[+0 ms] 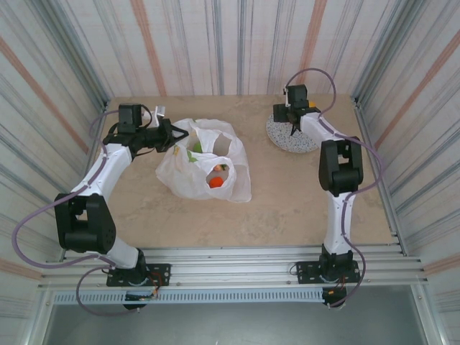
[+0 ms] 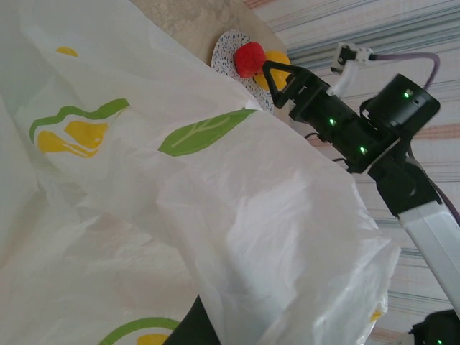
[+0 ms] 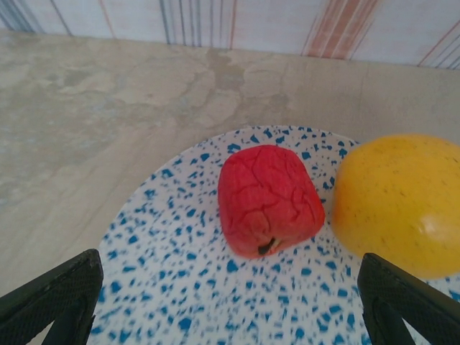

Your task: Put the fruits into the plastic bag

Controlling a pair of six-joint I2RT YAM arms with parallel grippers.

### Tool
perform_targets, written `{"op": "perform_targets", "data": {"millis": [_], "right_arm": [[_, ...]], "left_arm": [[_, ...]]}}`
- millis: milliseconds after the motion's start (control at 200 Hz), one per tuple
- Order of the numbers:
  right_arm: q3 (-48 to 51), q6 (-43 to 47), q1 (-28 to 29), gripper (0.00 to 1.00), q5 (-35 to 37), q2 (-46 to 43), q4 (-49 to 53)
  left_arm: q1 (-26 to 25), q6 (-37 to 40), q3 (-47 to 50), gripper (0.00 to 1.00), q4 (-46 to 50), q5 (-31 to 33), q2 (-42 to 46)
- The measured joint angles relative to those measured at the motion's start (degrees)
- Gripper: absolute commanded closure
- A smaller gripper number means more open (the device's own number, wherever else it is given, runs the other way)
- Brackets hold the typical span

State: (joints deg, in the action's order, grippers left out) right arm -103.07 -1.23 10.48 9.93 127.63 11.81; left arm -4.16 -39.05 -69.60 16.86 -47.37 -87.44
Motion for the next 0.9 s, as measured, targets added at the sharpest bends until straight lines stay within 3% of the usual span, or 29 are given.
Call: {"op": "perform_targets", "data": {"millis": [371, 681, 902], "right_arm": [[-16.1, 7.3, 0.0, 0.15, 4.9, 12.6, 4.2], [-24.2, 10.7, 0.0, 0.26, 5.5, 18.4, 7.0], [-29.2, 11.4, 0.0, 0.27, 5.5, 21.3, 9.6]], "left_arm": [[0.0, 0.0, 0.0, 1.00, 0.0, 0.0, 0.0], [0.0, 0.0, 0.0, 1.00, 0.0, 0.0, 0.0], [0.0, 0.0, 0.0, 1.00, 0.0, 0.0, 0.0]]}}
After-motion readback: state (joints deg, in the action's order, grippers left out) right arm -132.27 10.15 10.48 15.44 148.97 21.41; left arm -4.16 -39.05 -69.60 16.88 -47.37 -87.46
